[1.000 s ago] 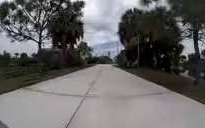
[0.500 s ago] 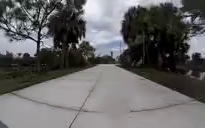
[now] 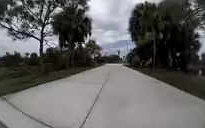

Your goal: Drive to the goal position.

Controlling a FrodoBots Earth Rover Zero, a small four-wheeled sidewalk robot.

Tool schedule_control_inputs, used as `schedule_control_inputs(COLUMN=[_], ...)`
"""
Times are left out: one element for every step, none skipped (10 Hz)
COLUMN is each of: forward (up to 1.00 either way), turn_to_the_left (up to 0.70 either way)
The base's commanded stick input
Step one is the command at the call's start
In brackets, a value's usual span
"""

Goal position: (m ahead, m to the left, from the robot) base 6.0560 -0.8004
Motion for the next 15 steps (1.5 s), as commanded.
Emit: schedule_control_inputs(forward=[0.85,0.85,0.85,0.85,0.85,0.85,0.85,0.85,0.85,0.85,0.85,0.85,0.85,0.85,0.85], turn_to_the_left=[0.00,0.00,0.00,0.00,0.00,0.00,-0.16,-0.34,-0.34,-0.34,-0.20,0.00,0.00,0.00,0.00])
